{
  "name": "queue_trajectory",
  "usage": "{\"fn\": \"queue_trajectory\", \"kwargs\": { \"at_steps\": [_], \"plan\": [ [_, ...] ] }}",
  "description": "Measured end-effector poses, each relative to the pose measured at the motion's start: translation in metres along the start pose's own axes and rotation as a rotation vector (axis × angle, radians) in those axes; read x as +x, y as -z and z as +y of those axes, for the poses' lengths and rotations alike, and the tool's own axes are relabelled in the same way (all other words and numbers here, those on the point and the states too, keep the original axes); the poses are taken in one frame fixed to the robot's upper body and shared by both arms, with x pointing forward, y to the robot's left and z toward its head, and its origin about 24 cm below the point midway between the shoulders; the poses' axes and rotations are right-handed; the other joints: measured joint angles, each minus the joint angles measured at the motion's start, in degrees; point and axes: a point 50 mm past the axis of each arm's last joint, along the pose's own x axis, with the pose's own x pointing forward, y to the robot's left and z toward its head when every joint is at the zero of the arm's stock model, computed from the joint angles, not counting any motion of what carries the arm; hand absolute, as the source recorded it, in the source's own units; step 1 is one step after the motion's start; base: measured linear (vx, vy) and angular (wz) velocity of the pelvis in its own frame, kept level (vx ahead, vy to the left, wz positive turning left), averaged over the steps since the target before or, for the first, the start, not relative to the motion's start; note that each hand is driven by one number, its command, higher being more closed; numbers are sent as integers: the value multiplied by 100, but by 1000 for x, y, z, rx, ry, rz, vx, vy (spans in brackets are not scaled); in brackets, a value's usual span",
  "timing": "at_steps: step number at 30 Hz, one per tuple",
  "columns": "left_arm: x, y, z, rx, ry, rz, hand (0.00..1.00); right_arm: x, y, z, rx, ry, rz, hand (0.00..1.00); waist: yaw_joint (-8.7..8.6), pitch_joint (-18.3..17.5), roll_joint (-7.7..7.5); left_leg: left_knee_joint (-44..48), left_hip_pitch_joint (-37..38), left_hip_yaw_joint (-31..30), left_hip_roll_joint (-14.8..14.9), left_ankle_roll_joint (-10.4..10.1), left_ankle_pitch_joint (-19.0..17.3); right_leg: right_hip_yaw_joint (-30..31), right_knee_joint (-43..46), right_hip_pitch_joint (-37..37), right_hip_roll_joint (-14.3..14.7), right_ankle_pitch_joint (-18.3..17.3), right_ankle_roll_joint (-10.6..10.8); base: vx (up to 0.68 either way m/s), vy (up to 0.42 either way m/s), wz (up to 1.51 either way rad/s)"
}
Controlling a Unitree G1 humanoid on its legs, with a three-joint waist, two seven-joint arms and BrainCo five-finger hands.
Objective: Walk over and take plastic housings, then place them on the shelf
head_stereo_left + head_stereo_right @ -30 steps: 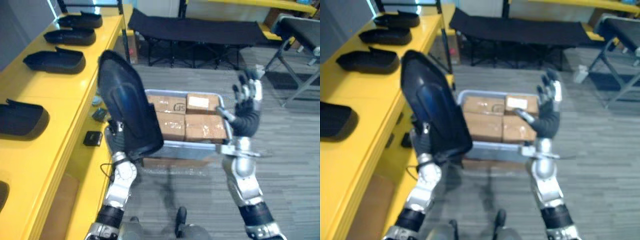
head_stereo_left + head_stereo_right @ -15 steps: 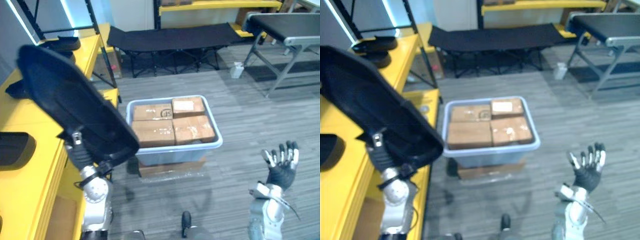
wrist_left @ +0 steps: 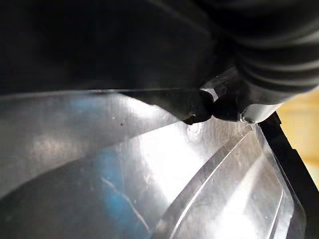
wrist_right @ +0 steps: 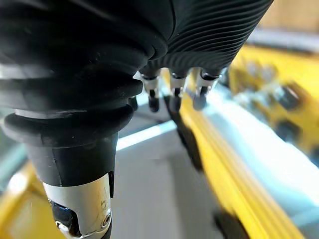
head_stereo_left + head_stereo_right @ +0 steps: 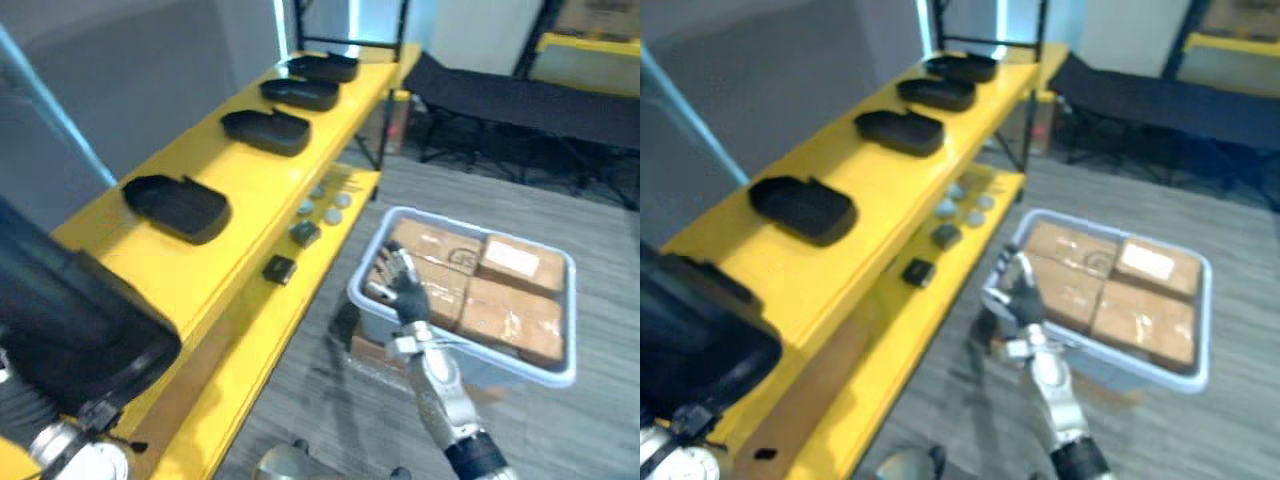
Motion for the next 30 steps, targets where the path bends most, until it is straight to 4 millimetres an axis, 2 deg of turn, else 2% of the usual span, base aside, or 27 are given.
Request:
{"fn": "queue_trajectory", "kwargs": {
  "at_steps": [2,8,11,14,15,17,19,20,23,25,28,30],
  "plan": [
    [-3,2,4,-15,10,27,100,0,3,7,-9,-12,11,0,79,-2,-70,15,-6,6,-30,31,-21,-17,0,2,-62,-26,6,23,76,6],
    [-2,-5,0,-93,60,0,100,-7,9,4,-112,-13,45,0,-26,-11,-219,325,-136,41,-50,68,-238,12,51,3,-74,-111,4,23,54,-3],
    [-1,-9,-9,-139,75,-19,100,-13,11,-6,-149,-32,64,0,-105,1,-207,544,-213,93,-31,77,-363,51,53,-4,-58,-116,1,28,55,-10],
    [-2,-9,-18,-171,85,-11,100,-15,10,-11,-176,-68,73,0,-161,55,-123,775,-324,46,-18,100,-488,13,193,-2,-52,-192,-18,34,53,8],
    [-2,-9,-21,-184,91,-9,100,-15,9,-15,-187,-78,75,0,-184,133,-94,923,-412,-14,-20,93,-554,-91,372,0,-62,-299,5,19,60,44],
    [-1,-9,-22,-186,88,-11,100,-15,7,-17,-178,-83,65,0,-191,254,-128,1068,-510,-171,-55,91,-590,-306,624,23,-78,-463,39,18,43,70],
    [0,-8,-26,-194,102,-1,100,-14,2,-20,-178,-53,35,0,-196,472,-158,1292,-735,-121,-71,102,-569,-939,871,238,-198,-705,134,-1,41,137],
    [0,-7,-26,-196,107,5,100,-13,1,-21,-178,-38,32,0,-172,521,-166,1320,-765,-71,-60,106,-557,-1089,911,311,-225,-746,151,-4,61,134],
    [-4,3,-18,-204,114,68,100,-12,0,-20,-208,2,18,0,161,624,-221,1164,-801,-55,-235,182,-439,-1408,1013,425,-375,-848,226,27,71,68],
    [-8,5,-13,-181,128,89,100,-9,-3,-18,-216,-2,-9,0,149,643,-194,1118,-834,-154,-403,197,-368,-1434,1084,480,-506,-880,191,48,114,59],
    [-9,4,-13,-190,143,78,100,0,-10,-15,-250,-24,-57,0,135,661,-213,1214,-893,124,-429,209,-351,-1387,1185,500,-598,-885,183,22,121,40],
    [-9,3,-19,-206,181,70,100,4,-15,-13,-262,-32,-91,0,119,709,-237,1227,-912,48,-477,226,-341,-1331,1247,487,-610,-917,128,-10,83,26]
  ]
}}
